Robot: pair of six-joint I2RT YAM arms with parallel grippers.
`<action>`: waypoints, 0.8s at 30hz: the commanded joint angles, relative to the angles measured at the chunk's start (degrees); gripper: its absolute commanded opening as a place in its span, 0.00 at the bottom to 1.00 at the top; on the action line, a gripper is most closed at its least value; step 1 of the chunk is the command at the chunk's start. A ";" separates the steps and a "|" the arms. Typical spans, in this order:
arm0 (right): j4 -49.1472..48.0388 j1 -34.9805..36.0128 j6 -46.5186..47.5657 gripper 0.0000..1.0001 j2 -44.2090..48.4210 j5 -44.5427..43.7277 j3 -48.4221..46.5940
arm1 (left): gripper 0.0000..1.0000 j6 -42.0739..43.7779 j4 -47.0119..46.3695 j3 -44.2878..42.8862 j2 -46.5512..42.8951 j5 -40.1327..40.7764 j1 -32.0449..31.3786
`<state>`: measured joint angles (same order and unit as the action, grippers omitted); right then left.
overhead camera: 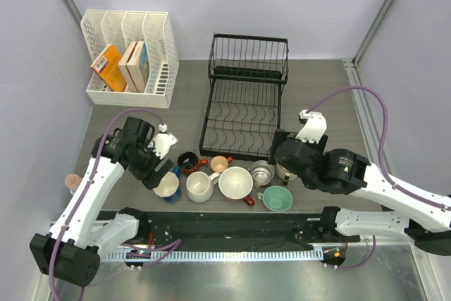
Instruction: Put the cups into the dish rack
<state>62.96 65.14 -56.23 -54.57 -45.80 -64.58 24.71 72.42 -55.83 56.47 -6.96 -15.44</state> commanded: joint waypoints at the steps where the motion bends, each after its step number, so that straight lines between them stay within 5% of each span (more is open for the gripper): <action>1: -1.17 0.25 -1.34 0.96 -0.98 -1.75 -0.55 | 0.80 1.57 -1.75 0.99 -0.83 -0.42 -0.55; 13: -1.87 0.25 -1.43 0.96 -0.72 -1.48 -0.46 | 0.77 0.16 -6.94 0.81 6.28 -2.01 -3.45; 22: -1.44 0.25 -1.96 0.95 0.34 -2.01 0.42 | 0.61 1.74 -11.51 3.80 9.36 -1.92 -3.45; 24: -1.44 0.25 -1.96 0.94 0.51 -2.10 0.68 | 0.51 2.10 -12.48 4.77 9.97 -1.92 -3.37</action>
<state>62.72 65.14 -56.90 -55.24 -45.80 -64.27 25.04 63.35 -52.49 65.80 -8.14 -18.68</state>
